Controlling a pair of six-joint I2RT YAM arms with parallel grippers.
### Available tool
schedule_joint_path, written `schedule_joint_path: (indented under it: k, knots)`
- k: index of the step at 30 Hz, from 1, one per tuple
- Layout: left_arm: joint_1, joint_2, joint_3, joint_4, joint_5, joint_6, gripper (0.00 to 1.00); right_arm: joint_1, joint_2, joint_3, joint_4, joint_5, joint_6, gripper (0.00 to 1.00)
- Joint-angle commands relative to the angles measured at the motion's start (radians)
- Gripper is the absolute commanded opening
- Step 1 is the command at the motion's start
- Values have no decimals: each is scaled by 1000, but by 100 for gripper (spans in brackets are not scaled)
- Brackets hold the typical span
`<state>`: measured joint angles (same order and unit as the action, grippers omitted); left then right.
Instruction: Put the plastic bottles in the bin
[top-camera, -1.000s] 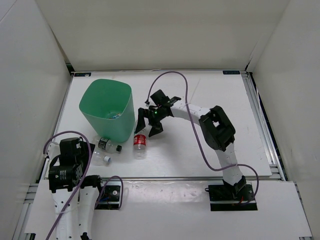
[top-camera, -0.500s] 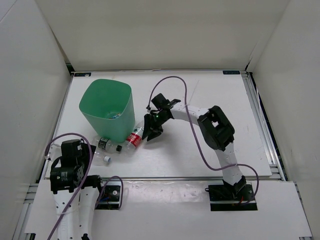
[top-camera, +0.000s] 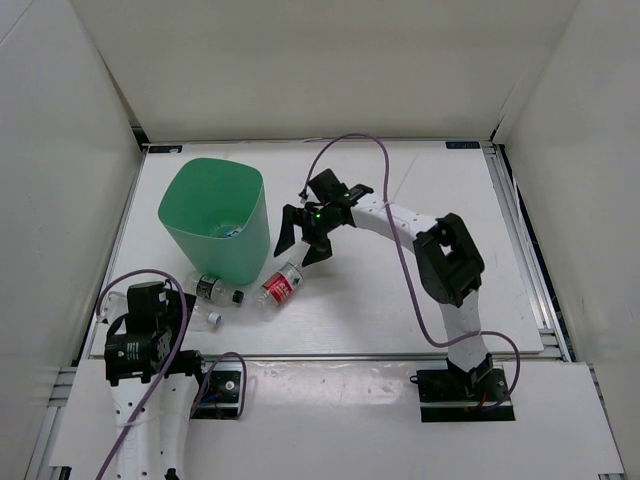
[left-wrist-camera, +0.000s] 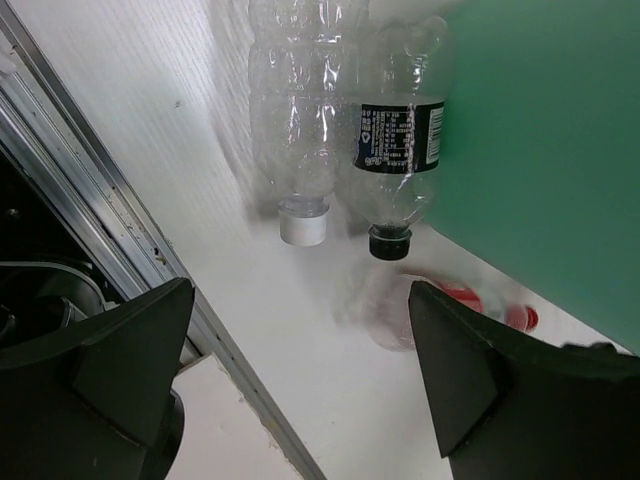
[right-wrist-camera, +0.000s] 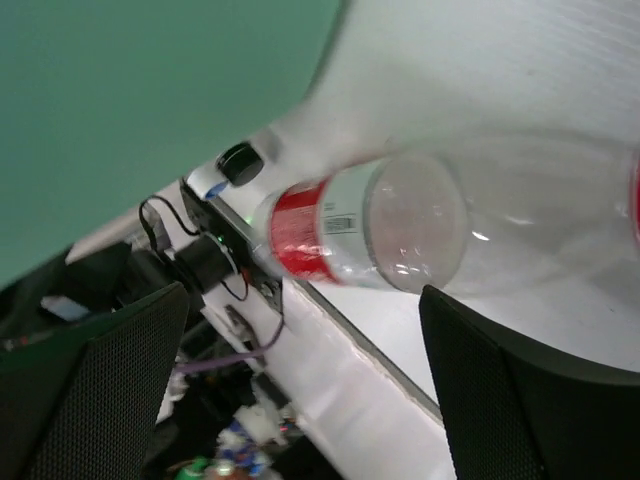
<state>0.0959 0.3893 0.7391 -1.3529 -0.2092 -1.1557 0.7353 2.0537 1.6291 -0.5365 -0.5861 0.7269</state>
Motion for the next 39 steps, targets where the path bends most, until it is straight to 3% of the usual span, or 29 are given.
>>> schedule_joint_path:
  k: [1, 15, 21, 26, 30, 36, 39]
  knots:
    - [-4, 13, 3, -12, 31, 46, 100, -7, 74, 46, -55, 19, 94, 100]
    - [-4, 3, 32, -22, 31, 88, 100, -16, 215, 141, -94, -1, 144, 100]
    - [-4, -6, 32, -22, 31, 77, 100, -16, 198, 71, -94, 0, 82, 80]
    - [-4, -27, 22, -31, 22, 44, 100, -36, 116, -38, -94, 9, 35, 45]
    - [-4, -27, -1, -22, 22, 2, 100, -71, 47, -84, -103, 9, 14, 39]
    - [-4, -7, -29, -12, 31, -41, 100, -91, -232, -123, -123, 57, 14, 32]
    - [-4, -7, -29, 44, 60, -32, 100, -67, -363, 19, -89, 141, -1, 32]
